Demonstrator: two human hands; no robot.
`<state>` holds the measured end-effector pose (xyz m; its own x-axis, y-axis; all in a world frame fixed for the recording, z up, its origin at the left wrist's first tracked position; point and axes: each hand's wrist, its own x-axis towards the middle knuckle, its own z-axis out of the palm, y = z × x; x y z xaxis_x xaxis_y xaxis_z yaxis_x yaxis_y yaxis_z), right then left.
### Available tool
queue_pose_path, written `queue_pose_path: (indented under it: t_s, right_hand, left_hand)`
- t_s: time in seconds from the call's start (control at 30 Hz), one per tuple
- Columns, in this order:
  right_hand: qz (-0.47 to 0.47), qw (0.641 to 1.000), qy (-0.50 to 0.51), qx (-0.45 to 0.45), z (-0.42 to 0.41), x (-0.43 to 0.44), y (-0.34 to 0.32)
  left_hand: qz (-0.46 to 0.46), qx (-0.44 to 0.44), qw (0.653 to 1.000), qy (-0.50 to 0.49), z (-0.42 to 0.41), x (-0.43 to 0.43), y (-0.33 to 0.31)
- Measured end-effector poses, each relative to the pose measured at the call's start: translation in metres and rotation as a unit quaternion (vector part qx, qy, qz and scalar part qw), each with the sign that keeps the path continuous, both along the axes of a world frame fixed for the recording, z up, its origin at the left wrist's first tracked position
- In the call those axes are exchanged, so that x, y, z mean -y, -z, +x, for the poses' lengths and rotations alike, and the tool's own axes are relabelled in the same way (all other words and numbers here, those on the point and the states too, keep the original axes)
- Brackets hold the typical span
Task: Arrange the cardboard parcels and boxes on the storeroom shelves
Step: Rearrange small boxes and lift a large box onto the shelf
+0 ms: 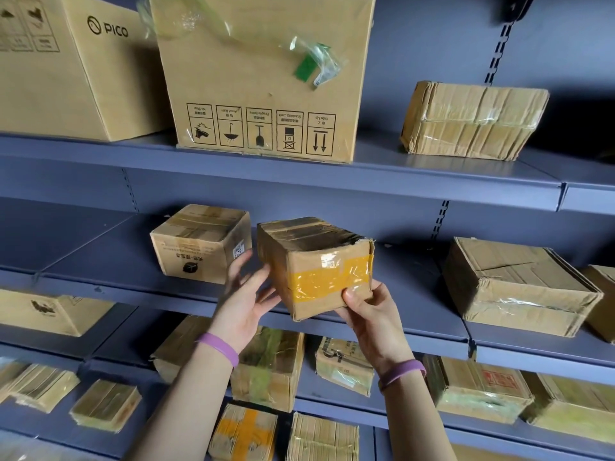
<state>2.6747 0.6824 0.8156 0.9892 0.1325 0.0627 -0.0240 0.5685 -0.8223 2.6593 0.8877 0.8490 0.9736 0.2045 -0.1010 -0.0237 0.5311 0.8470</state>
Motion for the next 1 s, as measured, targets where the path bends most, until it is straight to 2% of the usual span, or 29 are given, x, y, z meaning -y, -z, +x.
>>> queue_pose_path:
  t_s: [0.13,0.23,0.37,0.43,0.57,0.8,1.0]
  right_hand:
    - [-0.018,0.998,0.059,0.008,-0.002,-0.013,-0.004]
    - [-0.062,0.994,0.089,0.012,-0.004,-0.017,-0.001]
    - [-0.145,0.982,0.107,0.048,-0.005,-0.025,0.002]
    - [-0.165,0.979,0.094,0.075,-0.006,-0.027,0.004]
    - [-0.121,0.987,0.082,0.074,-0.008,-0.025,0.001]
    - [-0.079,0.990,0.115,-0.027,0.007,-0.014,-0.004]
    - [-0.009,0.998,0.064,-0.029,0.008,-0.004,-0.004]
  left_hand:
    - [0.047,0.035,0.994,0.091,-0.016,0.014,-0.012]
    - [0.093,0.041,0.988,0.115,-0.022,0.020,-0.016]
    - [0.123,0.026,0.988,0.094,-0.022,0.022,-0.014]
    - [0.106,0.025,0.992,0.055,-0.019,0.020,-0.013]
    - [0.057,0.036,0.997,0.049,-0.015,0.003,-0.016]
    - [-0.018,0.027,0.992,0.119,-0.017,-0.015,-0.004]
    - [-0.018,0.034,0.987,0.154,-0.010,-0.029,0.006]
